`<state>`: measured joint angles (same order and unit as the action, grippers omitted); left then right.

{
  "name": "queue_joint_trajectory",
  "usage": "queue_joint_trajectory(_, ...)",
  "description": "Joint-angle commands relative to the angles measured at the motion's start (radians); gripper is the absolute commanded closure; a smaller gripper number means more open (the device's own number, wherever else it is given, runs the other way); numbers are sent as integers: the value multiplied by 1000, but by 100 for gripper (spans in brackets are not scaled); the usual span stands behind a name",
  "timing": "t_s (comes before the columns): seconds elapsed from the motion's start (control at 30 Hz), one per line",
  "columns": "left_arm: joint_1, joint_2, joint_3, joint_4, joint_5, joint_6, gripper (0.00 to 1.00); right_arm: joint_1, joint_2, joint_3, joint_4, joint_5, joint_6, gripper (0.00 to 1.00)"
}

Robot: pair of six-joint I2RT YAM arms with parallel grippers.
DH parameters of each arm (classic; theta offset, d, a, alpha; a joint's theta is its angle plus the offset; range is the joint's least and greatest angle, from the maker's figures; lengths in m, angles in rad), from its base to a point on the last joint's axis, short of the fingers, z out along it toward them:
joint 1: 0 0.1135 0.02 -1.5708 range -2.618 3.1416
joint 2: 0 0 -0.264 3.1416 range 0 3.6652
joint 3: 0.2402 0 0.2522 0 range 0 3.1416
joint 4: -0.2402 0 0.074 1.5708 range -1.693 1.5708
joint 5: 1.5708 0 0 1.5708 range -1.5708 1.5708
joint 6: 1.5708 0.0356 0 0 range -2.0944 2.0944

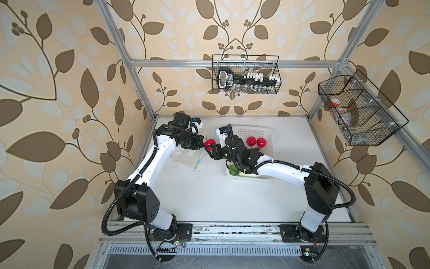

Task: Place the food in the zip-top bag and seal the zipper
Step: 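Carry the red apple with the right gripper toward the bag opening, then open the right gripper to drop the red apple into the bag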

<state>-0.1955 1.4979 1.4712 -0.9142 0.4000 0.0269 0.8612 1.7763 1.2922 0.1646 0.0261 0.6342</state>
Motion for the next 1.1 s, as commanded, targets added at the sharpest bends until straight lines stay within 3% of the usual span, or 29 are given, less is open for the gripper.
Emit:
queue_joint_trajectory(0.0, -10, -33, 47, -17, 37, -8, 100, -9, 14, -36, 56, -12, 37, 63)
queue_joint_trajectory(0.3, -10, -52, 49, -20, 37, -13, 100, -20, 7, -47, 37, -10, 53, 63)
queue_joint_trajectory(0.73, -10, -105, 98, -31, 57, -40, 100, 10, 85, 78, -160, 124, 28, 62)
queue_joint_trajectory(1.07, -10, -104, 61, -12, 58, -48, 100, 20, 65, 131, -106, 67, 4, 60)
